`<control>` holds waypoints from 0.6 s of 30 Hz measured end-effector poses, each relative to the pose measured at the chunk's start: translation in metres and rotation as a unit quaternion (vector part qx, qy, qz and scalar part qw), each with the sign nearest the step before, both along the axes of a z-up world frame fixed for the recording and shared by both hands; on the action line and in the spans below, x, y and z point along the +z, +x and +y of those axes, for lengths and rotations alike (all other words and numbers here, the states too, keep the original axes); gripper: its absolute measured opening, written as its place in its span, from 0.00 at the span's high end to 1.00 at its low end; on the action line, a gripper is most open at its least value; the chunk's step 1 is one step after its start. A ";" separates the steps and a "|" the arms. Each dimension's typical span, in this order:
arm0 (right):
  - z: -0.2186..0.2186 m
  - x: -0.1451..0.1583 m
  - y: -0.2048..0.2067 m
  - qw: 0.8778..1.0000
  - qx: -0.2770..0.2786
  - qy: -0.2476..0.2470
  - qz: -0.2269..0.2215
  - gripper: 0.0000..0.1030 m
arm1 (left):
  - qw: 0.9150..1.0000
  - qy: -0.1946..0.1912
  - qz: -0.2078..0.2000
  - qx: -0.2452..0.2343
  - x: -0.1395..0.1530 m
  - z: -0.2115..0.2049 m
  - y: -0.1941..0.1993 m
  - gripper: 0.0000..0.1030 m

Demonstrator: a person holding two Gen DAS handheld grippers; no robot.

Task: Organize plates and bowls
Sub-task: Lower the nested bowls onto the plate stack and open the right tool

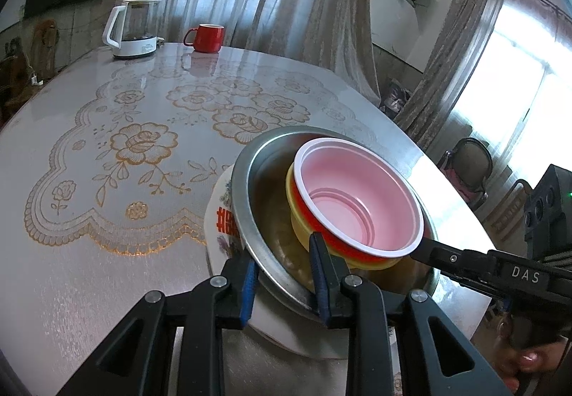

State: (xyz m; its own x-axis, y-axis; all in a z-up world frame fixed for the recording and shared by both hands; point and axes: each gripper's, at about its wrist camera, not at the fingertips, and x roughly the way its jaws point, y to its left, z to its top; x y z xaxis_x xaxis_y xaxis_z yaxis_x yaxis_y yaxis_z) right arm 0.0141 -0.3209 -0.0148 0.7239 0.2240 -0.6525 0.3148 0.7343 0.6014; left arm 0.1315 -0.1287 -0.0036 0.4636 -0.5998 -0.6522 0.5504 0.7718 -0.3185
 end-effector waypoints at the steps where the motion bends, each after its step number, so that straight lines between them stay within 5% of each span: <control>1: 0.000 0.000 0.000 1.000 0.000 0.001 0.000 0.82 | 1.000 0.000 0.000 0.000 0.000 0.000 -0.001 0.72; 18: 0.002 0.008 -0.007 0.999 -0.013 -0.031 -0.003 0.76 | 1.000 0.022 -0.022 -0.001 0.007 0.003 -0.018 0.53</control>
State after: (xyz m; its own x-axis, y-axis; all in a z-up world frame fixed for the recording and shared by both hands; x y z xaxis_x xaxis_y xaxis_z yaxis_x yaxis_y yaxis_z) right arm 0.0076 -0.3192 -0.0070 0.7323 0.1644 -0.6609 0.3315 0.7617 0.5568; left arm 0.1139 -0.1259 0.0032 0.4909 -0.5721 -0.6571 0.5649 0.7832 -0.2599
